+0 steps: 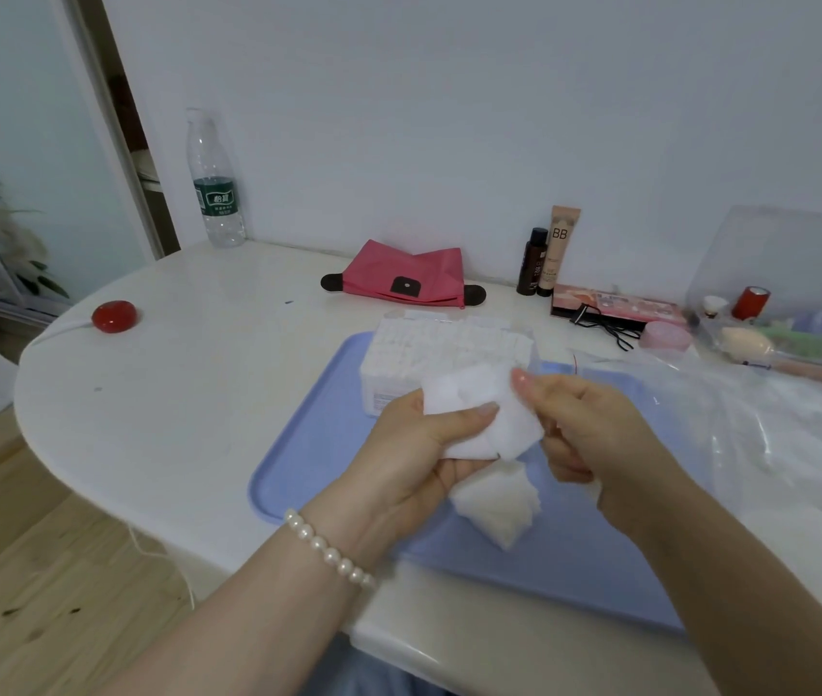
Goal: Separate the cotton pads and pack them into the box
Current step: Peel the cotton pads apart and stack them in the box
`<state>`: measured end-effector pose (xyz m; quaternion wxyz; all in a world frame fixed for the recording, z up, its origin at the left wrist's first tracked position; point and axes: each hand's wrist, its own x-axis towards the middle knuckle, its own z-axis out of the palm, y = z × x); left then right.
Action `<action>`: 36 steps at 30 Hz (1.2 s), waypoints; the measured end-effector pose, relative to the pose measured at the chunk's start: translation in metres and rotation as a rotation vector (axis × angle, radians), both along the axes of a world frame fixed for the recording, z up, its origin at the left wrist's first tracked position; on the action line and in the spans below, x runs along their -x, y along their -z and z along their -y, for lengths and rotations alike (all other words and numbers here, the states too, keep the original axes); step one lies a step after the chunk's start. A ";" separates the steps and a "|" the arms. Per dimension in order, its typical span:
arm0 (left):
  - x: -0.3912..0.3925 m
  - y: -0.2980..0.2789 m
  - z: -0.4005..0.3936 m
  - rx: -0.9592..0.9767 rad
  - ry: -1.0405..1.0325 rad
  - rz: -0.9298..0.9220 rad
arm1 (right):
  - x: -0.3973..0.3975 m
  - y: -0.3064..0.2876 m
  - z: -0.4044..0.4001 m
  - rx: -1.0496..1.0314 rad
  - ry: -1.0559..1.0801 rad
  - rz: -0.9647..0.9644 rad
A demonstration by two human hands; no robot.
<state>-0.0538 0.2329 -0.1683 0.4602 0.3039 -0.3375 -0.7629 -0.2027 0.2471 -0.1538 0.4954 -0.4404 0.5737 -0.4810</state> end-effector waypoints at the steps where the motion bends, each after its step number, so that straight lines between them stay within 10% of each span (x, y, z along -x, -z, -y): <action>1: 0.000 0.000 0.000 -0.006 0.019 -0.012 | -0.001 0.001 -0.001 0.014 0.013 0.006; 6: -0.001 0.002 0.003 -0.084 -0.019 -0.197 | 0.004 0.007 0.002 0.180 0.266 0.170; 11: 0.005 0.007 0.004 -0.057 -0.015 -0.160 | -0.013 0.005 -0.005 0.166 0.021 0.402; 36: 0.007 0.012 0.006 0.006 0.093 0.014 | -0.027 0.013 -0.010 0.257 0.280 0.021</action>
